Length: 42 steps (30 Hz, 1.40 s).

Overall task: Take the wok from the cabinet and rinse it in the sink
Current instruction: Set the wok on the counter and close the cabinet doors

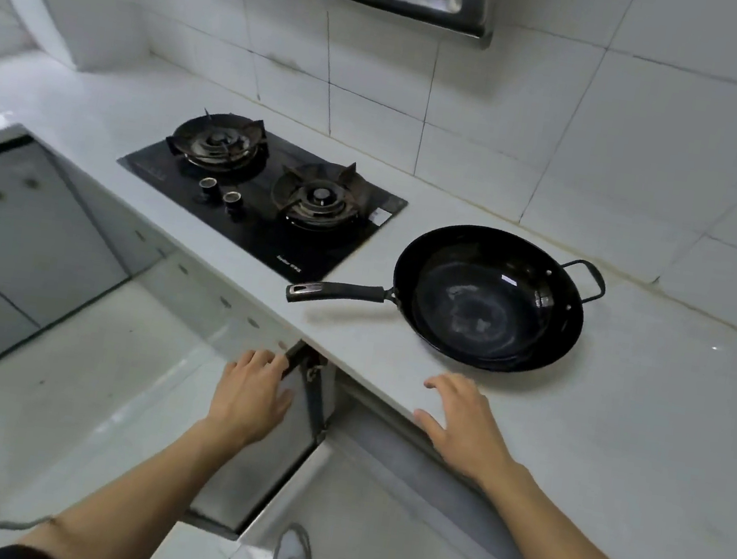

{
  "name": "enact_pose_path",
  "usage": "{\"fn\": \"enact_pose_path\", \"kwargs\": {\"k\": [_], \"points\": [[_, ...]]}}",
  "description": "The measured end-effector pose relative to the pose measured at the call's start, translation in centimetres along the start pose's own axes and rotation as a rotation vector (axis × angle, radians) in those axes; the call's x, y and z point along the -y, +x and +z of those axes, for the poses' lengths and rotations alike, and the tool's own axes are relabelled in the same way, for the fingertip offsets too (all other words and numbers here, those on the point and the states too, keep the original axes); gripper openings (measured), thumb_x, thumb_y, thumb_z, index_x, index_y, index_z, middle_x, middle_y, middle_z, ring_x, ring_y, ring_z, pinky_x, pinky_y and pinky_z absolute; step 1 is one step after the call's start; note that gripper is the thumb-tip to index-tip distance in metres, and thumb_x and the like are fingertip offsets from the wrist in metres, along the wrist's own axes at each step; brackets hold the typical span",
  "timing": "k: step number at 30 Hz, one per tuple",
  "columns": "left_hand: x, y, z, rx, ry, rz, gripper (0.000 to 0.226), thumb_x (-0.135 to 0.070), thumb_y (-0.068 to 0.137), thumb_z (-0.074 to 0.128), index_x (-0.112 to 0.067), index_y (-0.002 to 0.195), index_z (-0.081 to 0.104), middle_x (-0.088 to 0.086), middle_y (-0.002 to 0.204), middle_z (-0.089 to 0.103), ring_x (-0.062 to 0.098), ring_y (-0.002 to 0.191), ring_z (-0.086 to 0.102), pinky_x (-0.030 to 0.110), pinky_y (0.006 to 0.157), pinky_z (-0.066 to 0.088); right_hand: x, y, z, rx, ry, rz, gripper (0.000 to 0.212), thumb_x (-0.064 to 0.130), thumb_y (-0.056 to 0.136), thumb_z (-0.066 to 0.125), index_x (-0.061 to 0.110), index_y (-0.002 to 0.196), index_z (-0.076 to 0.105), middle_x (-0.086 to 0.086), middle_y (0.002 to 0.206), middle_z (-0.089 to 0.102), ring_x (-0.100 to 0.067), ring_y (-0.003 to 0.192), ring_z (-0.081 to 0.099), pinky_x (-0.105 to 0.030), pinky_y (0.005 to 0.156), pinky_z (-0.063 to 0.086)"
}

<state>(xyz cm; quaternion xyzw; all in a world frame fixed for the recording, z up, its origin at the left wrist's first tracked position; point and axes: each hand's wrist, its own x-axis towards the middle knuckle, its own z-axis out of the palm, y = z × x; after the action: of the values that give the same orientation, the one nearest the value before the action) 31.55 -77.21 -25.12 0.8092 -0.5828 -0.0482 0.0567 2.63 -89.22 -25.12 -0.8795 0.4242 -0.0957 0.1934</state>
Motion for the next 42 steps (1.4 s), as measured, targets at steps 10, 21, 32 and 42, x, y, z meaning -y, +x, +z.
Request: {"fn": "enact_pose_path", "kwargs": {"k": [10,21,32,42], "points": [[5.8,-5.7,1.2,0.165,-0.039,-0.222,0.037,-0.045,0.09,0.049,-0.022,0.118,0.052,0.003,0.115,0.056,0.024,0.106,0.048,0.036,0.085,0.044,4.1,-0.5,2.1,0.111,-0.039,-0.002,0.055,0.049,0.092,0.055,0.023,0.138,0.042,0.004,0.14,0.043,-0.017,0.127,0.038,-0.034,0.105,0.035],[13.6,-5.1,4.1,0.31,-0.197,-0.186,0.05,-0.047,0.09,0.047,-0.018,0.131,0.045,0.008,0.125,0.051,0.028,0.116,0.045,0.04,0.092,0.044,10.0,0.0,5.8,0.186,-0.145,0.135,0.059,0.051,0.092,0.053,0.025,0.142,0.037,0.004,0.144,0.04,-0.016,0.131,0.038,-0.034,0.107,0.035],[16.3,-4.1,7.8,0.535,-0.469,-0.22,0.041,-0.047,0.095,0.043,-0.01,0.102,0.058,0.012,0.104,0.064,0.03,0.096,0.058,0.033,0.079,0.044,13.8,-3.7,9.4,0.227,-0.215,0.306,0.066,0.054,0.094,0.048,0.025,0.149,0.026,-0.002,0.157,0.023,-0.02,0.145,0.018,-0.039,0.116,0.022],[15.3,-4.5,8.0,0.561,-0.767,-0.478,0.056,-0.052,0.091,0.041,-0.003,0.075,0.062,0.01,0.08,0.068,0.027,0.081,0.061,0.032,0.071,0.046,13.0,-6.4,9.7,0.181,-0.156,0.424,0.063,0.052,0.094,0.047,0.022,0.148,0.03,-0.003,0.155,0.028,-0.022,0.143,0.023,-0.042,0.115,0.027]]}}
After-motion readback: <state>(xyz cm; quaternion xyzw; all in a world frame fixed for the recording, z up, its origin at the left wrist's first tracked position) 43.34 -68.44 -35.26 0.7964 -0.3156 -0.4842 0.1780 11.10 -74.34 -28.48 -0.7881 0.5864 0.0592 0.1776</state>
